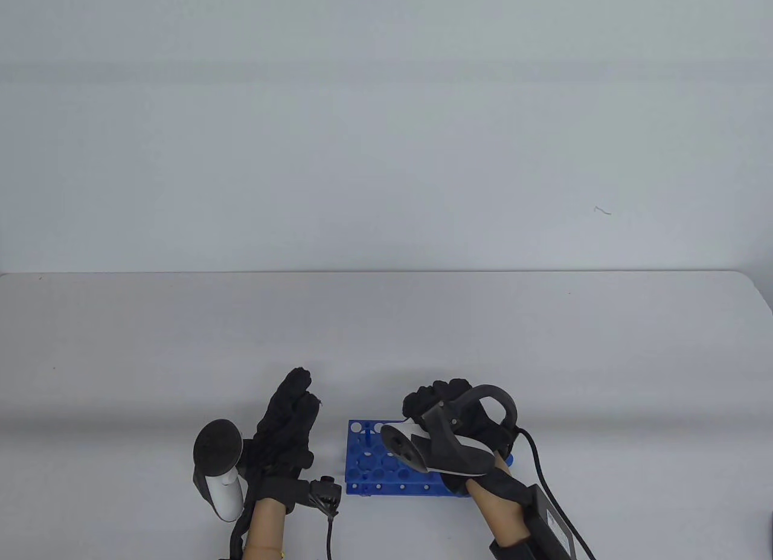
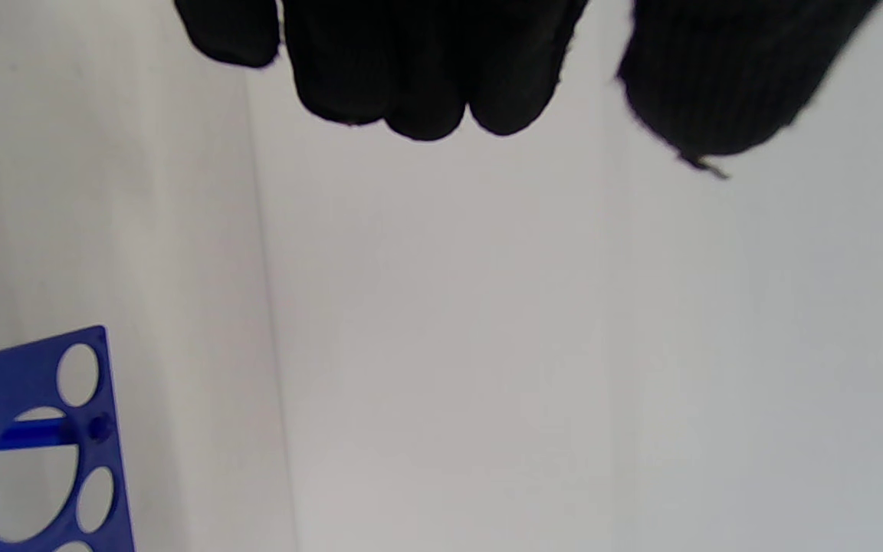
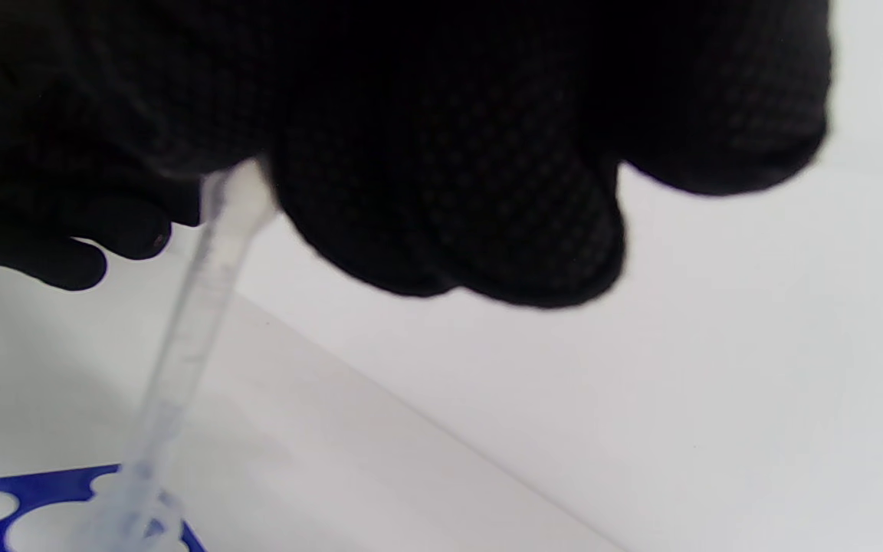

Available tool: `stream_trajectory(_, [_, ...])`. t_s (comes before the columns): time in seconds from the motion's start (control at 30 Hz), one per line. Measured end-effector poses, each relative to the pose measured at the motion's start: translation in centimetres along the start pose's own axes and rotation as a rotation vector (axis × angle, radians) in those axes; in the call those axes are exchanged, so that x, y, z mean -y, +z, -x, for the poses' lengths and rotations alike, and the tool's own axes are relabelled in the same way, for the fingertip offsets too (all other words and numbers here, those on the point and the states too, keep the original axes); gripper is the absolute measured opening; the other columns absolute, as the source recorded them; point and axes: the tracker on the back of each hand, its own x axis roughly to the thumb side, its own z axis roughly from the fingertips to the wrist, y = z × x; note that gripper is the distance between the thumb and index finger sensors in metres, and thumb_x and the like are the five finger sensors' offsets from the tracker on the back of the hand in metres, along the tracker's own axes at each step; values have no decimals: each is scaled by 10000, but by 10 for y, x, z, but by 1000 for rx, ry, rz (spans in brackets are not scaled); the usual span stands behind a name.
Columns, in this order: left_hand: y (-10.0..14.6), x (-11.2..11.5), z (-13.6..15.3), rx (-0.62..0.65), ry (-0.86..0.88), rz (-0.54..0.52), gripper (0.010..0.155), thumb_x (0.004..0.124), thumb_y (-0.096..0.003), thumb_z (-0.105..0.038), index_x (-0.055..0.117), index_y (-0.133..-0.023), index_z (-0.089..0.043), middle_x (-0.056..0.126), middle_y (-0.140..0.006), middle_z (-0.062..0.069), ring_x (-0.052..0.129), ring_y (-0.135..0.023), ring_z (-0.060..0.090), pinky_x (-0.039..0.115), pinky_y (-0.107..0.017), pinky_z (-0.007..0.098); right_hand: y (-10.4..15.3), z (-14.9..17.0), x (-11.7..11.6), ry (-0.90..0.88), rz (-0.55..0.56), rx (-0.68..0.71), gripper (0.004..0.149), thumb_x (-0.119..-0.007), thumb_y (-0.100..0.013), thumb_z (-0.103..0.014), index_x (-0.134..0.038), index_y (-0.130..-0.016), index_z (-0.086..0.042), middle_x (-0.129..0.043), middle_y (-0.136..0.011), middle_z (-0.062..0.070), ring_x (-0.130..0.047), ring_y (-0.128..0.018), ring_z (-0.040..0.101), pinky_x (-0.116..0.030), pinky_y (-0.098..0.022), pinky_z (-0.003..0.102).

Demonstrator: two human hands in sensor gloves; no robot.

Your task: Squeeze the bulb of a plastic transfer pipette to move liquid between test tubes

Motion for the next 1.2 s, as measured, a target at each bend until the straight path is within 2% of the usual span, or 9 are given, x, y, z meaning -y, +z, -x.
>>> stream_trajectory(0.13, [0,0,0,-1,0,-1,764,679,-432,-670,498,-1111,-370,514,-1211,-59,520,-1072,211,436,-858,511,0,5,0,-39,-20,-11,413,-845,-237,-413,-961,-585,-223,-1076,-392,-54,-1049,-235,109,-890,-292,360])
stream_trajectory(0.47, [0,0,0,-1,-1,-2,764,681,-432,-668,500,-1111,-367,516,-1211,-56,521,-1071,213,436,-857,512,3,21,8,-156,-35,-60,477,-853,-263,-402,-916,-693,-208,-1063,-500,-32,-1045,-311,122,-877,-337,373])
stream_trajectory(0.7, [0,0,0,-1,-1,-2,765,680,-433,-668,499,-1112,-366,514,-1211,-57,520,-1071,213,436,-857,512,15,52,36,-242,16,-133,479,-859,-273,-382,-903,-716,-204,-1054,-532,-22,-1041,-342,130,-869,-356,381])
stream_trajectory(0.87, [0,0,0,-1,-4,-2,764,680,-433,-668,499,-1112,-368,515,-1211,-56,521,-1071,213,435,-858,512,30,79,55,-313,7,-178,485,-871,-282,-357,-889,-739,-197,-1043,-559,-9,-1034,-371,143,-860,-375,392])
stream_trajectory(1.03, [0,1,0,-1,-7,-2,763,681,-433,-667,500,-1111,-368,516,-1210,-56,521,-1071,213,437,-856,515,42,97,64,-334,-70,-199,482,-881,-286,-338,-888,-744,-189,-1038,-565,2,-1031,-383,153,-854,-384,401])
stream_trajectory(1.2, [1,1,1,-2,-16,-1,764,681,-432,-668,502,-1111,-367,516,-1210,-57,522,-1071,212,437,-855,515,43,98,60,-310,-202,-201,471,-884,-284,-339,-897,-730,-187,-1045,-546,3,-1034,-369,152,-856,-376,401])
